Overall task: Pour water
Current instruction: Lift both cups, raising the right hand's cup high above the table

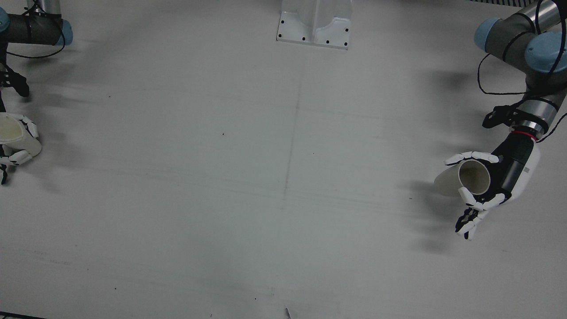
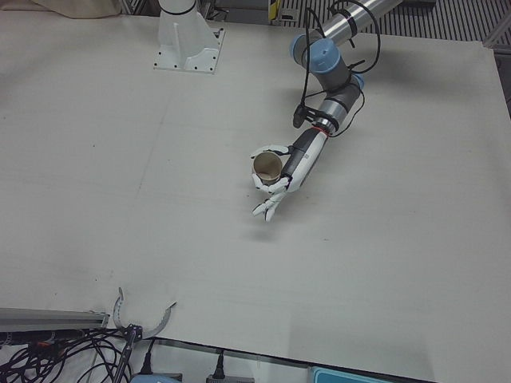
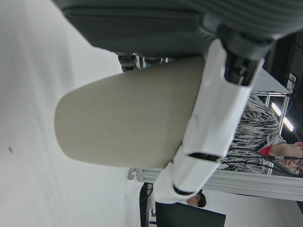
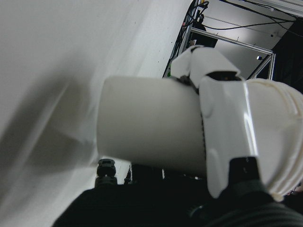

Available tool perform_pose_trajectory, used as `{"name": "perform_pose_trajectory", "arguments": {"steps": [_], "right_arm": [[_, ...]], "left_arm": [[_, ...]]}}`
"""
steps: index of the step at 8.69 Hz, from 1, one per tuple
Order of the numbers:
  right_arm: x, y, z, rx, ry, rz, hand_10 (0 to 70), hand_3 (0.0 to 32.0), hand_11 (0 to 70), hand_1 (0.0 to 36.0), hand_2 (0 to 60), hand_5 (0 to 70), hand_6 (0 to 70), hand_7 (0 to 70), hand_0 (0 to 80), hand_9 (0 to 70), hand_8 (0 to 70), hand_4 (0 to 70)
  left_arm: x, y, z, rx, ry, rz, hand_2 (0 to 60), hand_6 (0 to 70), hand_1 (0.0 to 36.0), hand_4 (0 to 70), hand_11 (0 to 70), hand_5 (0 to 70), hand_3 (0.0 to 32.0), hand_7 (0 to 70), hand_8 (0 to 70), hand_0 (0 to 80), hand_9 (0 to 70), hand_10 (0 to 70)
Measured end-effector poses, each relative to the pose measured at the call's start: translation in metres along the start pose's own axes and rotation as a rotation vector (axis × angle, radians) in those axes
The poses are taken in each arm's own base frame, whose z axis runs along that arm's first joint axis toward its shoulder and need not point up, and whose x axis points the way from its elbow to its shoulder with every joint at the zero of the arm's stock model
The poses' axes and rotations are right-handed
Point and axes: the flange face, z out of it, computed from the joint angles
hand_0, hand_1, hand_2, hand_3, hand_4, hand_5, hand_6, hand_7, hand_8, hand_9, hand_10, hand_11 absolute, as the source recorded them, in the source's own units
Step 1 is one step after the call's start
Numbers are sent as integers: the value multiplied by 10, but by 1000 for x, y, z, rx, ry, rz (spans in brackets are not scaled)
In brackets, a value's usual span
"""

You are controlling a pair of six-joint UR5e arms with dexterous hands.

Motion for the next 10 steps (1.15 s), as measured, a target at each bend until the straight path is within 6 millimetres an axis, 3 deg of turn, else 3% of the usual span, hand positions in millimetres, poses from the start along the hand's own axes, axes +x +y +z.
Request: {"name": "perform_pose_trajectory", "arguments": {"steps": [3,5,7,8,9,10], "right_arm": [[-6,16,14,-28,-24,12,59,0,143,360,542,271,486,530,800,593,456,0],[-28,44,37,-42,-59,21,42,0,119,360,526,267,481,518,800,573,443,0],[-72,92,69,-51,-110,18,28,0,97,360,504,262,480,499,800,564,438,12],[-97,121,84,-60,-126,9,30,0,100,360,522,266,502,534,800,573,444,43],[-124,154,98,-69,-126,-10,30,0,100,360,542,268,522,563,800,580,449,62],[-153,200,113,-83,-129,-40,33,0,103,360,562,268,535,578,800,581,450,85]], "left_arm": [[-11,14,0,-6,-20,-2,600,126,360,361,88,700,0,118,24,800,9,28],[-42,45,19,-11,-60,-8,600,129,360,363,90,700,0,116,24,800,9,29],[-93,97,49,-18,-117,-13,600,133,360,362,102,700,0,99,31,800,5,37],[-118,124,64,-17,-139,-13,600,135,360,360,100,700,0,99,31,800,5,36],[-138,149,77,-11,-153,-9,600,136,360,352,101,700,0,103,31,800,6,36],[-152,173,89,-13,-160,7,600,140,360,365,104,700,0,110,34,800,8,39]]}}
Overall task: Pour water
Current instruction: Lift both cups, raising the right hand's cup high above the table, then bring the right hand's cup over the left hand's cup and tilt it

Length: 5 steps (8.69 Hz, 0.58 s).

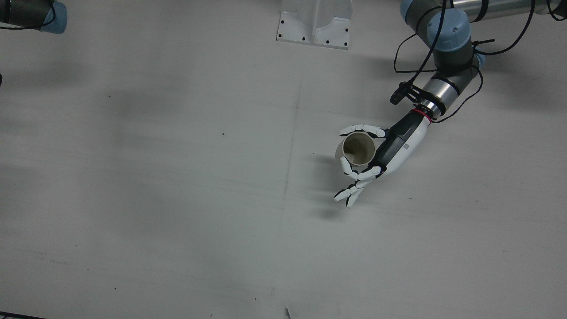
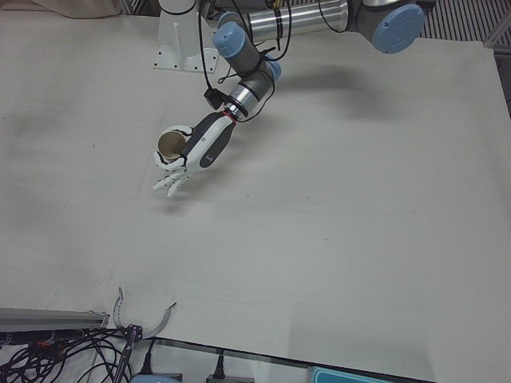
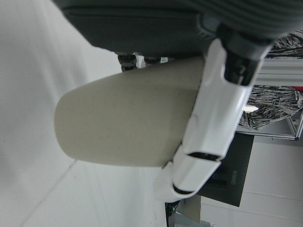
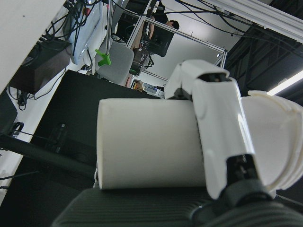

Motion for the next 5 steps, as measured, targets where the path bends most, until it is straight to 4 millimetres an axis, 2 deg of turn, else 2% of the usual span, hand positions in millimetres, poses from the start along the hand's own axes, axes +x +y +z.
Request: {"name": "perform_pose_trajectory", "arguments": {"steps": [1,3,4,5], "right_arm": [[-24,46,21,-16,-7,-31,35,0,106,360,577,268,539,583,800,575,446,92],[-67,147,52,-55,-29,-134,36,0,106,360,600,267,577,653,800,581,448,164],[-80,189,68,-76,-38,-201,31,0,97,360,600,266,589,678,800,588,452,191],[-85,222,82,-97,-45,-258,19,0,79,360,600,265,623,700,800,596,454,251]], "left_arm": [[-6,20,10,-14,-1,26,600,143,360,373,106,700,0,116,36,800,9,40],[-13,66,30,-65,5,85,600,151,360,372,107,700,0,125,39,800,11,41],[-18,87,43,-86,10,102,600,153,360,373,108,700,0,126,38,800,11,42],[-25,103,56,-96,10,109,600,151,360,371,108,700,0,125,39,800,11,42]]}}
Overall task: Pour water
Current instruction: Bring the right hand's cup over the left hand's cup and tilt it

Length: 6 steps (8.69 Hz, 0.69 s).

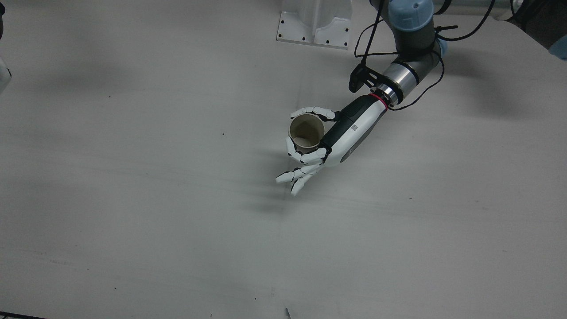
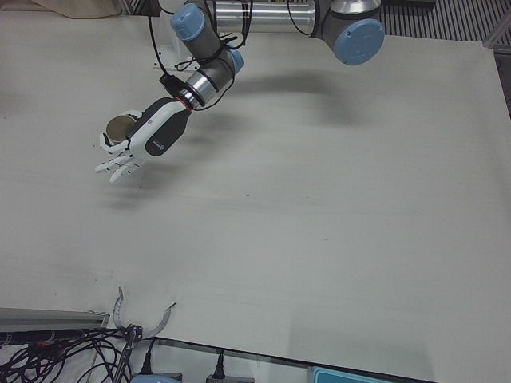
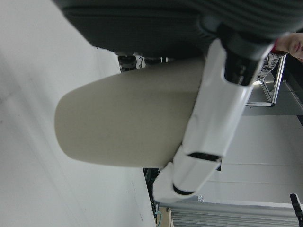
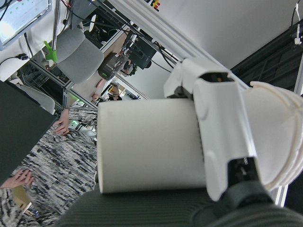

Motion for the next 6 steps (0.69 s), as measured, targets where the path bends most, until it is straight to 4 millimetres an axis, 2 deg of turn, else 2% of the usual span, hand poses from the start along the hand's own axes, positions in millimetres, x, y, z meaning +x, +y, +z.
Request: {"name": "perform_pose_trajectory", "arguments": {"steps": [2,3,5,6], "right_arm": [[-7,55,31,-49,2,-99,5,0,56,360,600,262,661,700,800,599,451,332],[-3,84,38,-69,7,-147,9,0,62,360,600,260,658,700,800,589,443,345],[19,145,34,-106,19,-236,0,0,44,360,600,255,634,700,800,565,425,351],[36,167,29,-117,34,-276,0,0,20,360,600,250,608,700,800,544,410,331]], "left_arm": [[-31,20,16,-7,-32,8,600,153,360,365,107,700,0,129,40,800,11,41],[-42,27,23,-12,-40,22,600,153,360,363,105,700,0,130,39,800,12,40],[-54,39,36,-37,-40,48,600,160,360,362,104,700,0,135,40,800,13,39],[-56,41,40,-48,-36,52,600,163,360,361,104,700,0,137,42,800,13,39]]}}
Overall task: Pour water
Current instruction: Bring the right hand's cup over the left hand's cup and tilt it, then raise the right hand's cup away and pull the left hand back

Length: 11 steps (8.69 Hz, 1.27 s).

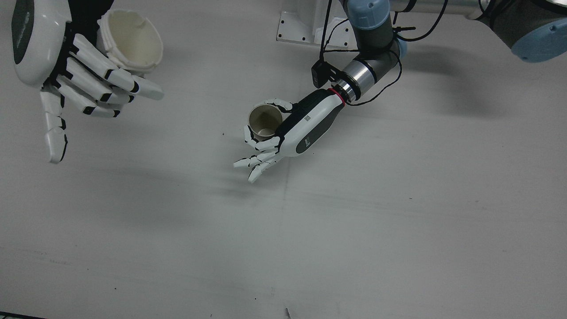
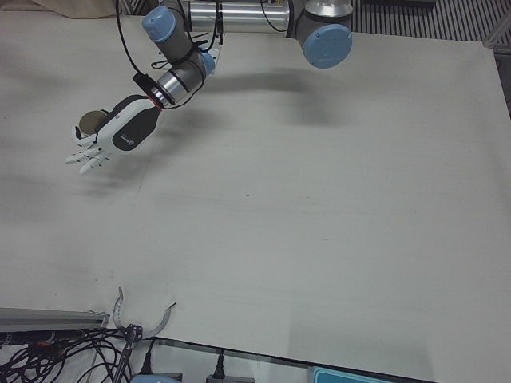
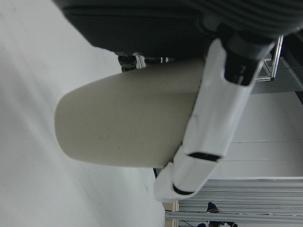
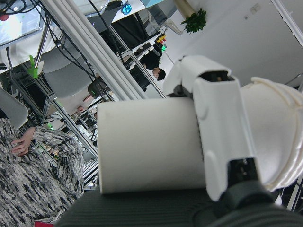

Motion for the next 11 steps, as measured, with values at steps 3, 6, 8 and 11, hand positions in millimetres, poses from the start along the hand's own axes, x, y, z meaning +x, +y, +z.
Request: {"name": "perform_pose_trajectory", "arguments": {"steps": [3,6,8,11], "right_arm": [[56,57,-3,16,65,-123,0,0,28,360,600,247,551,673,800,516,395,285],[96,102,1,37,101,-219,0,0,29,360,600,245,521,610,800,500,384,262],[105,118,4,37,106,-241,4,0,58,360,600,247,497,563,800,496,382,201],[92,41,-14,141,65,-3,115,0,220,360,600,257,494,496,800,537,420,52]], "left_arm": [[0,11,7,-24,9,-8,600,169,360,359,103,700,0,143,44,800,14,38],[4,22,12,-40,18,-16,600,174,360,366,106,700,0,147,46,800,15,40],[4,24,15,-40,20,-17,600,171,360,363,104,700,0,144,47,800,14,39],[16,21,16,-44,28,-33,600,169,360,368,105,700,0,143,48,800,14,40]]}}
